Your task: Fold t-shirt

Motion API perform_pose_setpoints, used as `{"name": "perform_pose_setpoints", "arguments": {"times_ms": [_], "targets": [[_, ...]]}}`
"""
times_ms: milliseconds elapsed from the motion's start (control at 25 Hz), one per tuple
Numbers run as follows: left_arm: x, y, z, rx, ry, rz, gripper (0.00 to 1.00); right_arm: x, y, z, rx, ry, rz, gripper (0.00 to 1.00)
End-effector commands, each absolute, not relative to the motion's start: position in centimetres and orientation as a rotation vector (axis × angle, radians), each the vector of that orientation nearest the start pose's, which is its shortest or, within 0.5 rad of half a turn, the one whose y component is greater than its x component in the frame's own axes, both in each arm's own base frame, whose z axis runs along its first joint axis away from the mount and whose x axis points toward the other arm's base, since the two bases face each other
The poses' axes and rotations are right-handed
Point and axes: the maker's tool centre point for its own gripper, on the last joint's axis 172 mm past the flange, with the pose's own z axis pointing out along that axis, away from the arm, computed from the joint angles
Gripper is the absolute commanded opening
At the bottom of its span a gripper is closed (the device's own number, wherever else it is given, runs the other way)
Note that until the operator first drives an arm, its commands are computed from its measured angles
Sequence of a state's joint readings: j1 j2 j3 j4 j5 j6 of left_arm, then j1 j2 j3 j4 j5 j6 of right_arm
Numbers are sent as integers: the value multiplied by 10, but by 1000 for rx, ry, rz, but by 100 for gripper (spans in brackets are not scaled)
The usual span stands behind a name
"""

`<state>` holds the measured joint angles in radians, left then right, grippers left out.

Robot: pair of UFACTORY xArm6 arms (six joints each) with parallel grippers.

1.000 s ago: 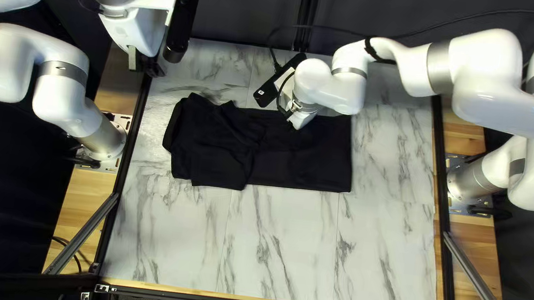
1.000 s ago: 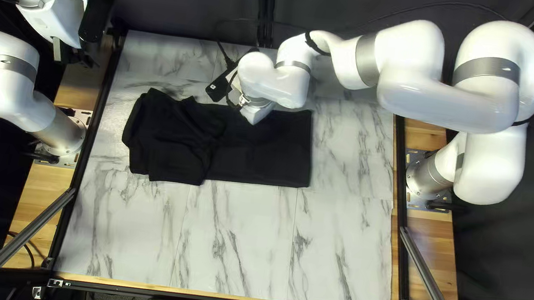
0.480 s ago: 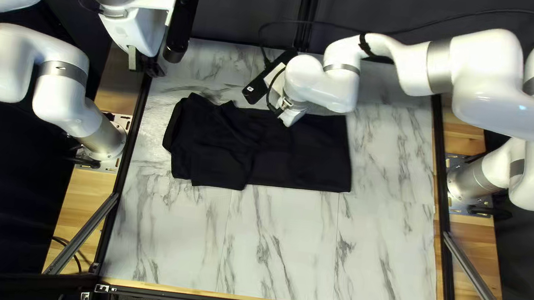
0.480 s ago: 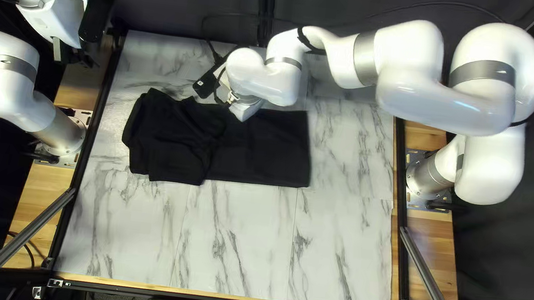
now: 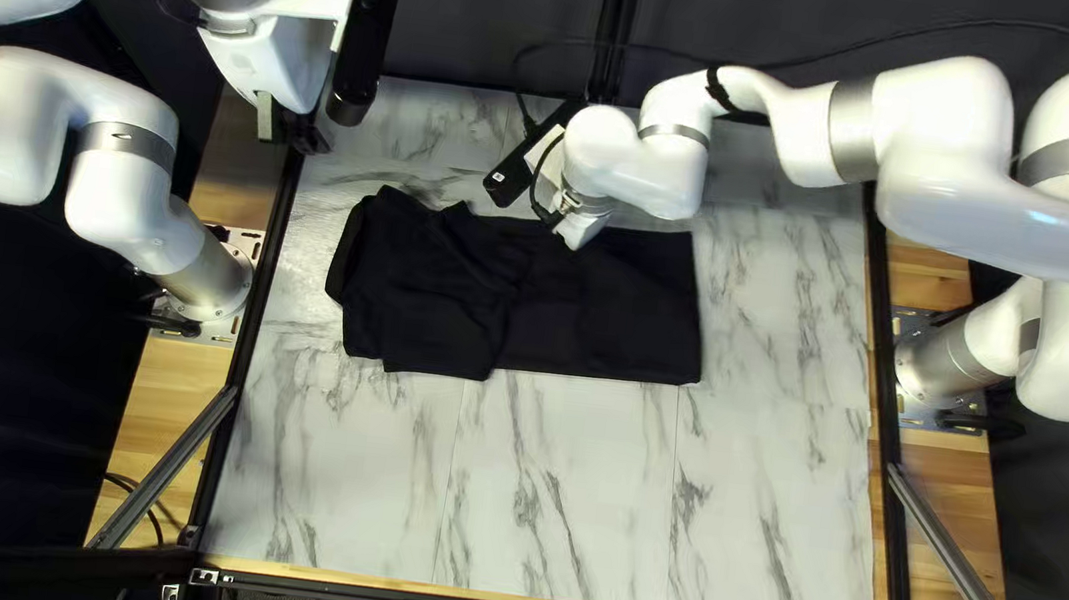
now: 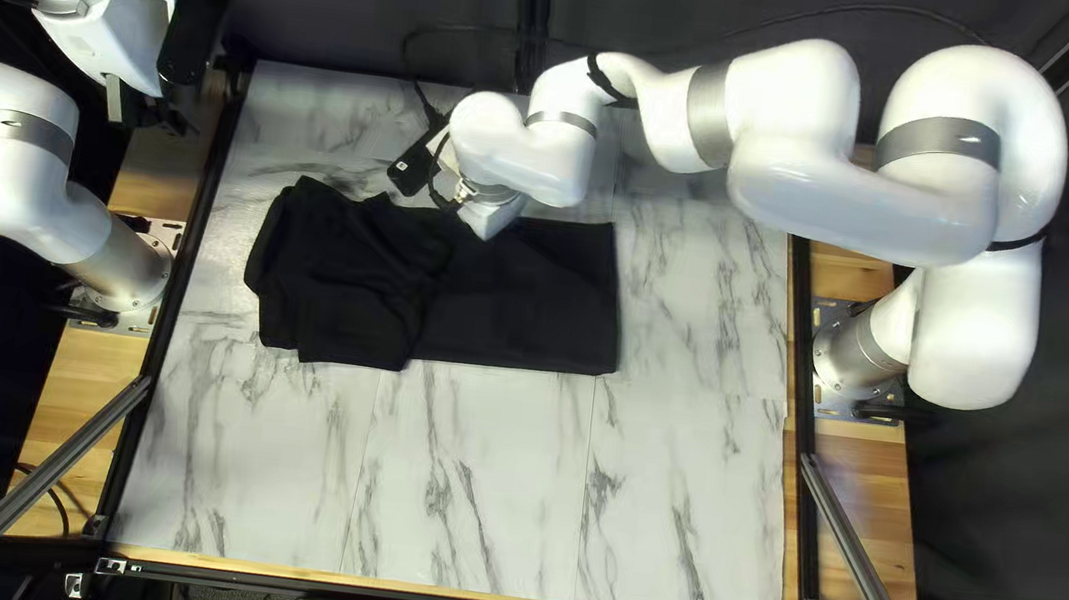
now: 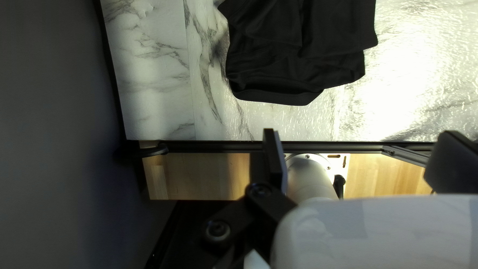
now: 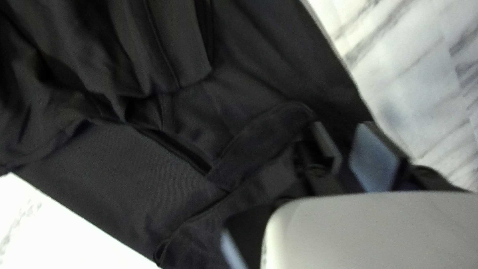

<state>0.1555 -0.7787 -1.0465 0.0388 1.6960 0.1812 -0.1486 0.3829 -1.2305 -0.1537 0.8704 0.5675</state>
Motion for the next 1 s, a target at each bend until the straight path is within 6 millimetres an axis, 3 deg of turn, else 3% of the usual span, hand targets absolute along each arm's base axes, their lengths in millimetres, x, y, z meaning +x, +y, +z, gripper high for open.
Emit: {"name": "perform_pose_setpoints", "arguments": {"times_ms": [40, 240, 280, 400, 680, 960, 1000], "targets": [[255, 51, 412, -3077, 28, -186, 100, 509, -70, 88, -3105, 975, -27, 100], [255, 51, 412, -3077, 28, -186, 100, 496, -10, 99, -3114, 890, -48, 100], [255, 51, 412, -3077, 28, -186, 100, 493, 7, 99, -3119, 864, -56, 100], [255, 51, 412, -3077, 28, -186, 100, 489, 32, 88, -3131, 820, -58, 100], [255, 51, 412, -3077, 28, -186, 100, 490, 48, 53, -3145, 817, 12, 100], [255, 51, 412, -3077, 28, -186, 100, 498, 43, 40, -3132, 914, 82, 100], [255, 51, 412, -3077, 28, -186, 100, 500, 43, 38, -3127, 929, 94, 92]]}}
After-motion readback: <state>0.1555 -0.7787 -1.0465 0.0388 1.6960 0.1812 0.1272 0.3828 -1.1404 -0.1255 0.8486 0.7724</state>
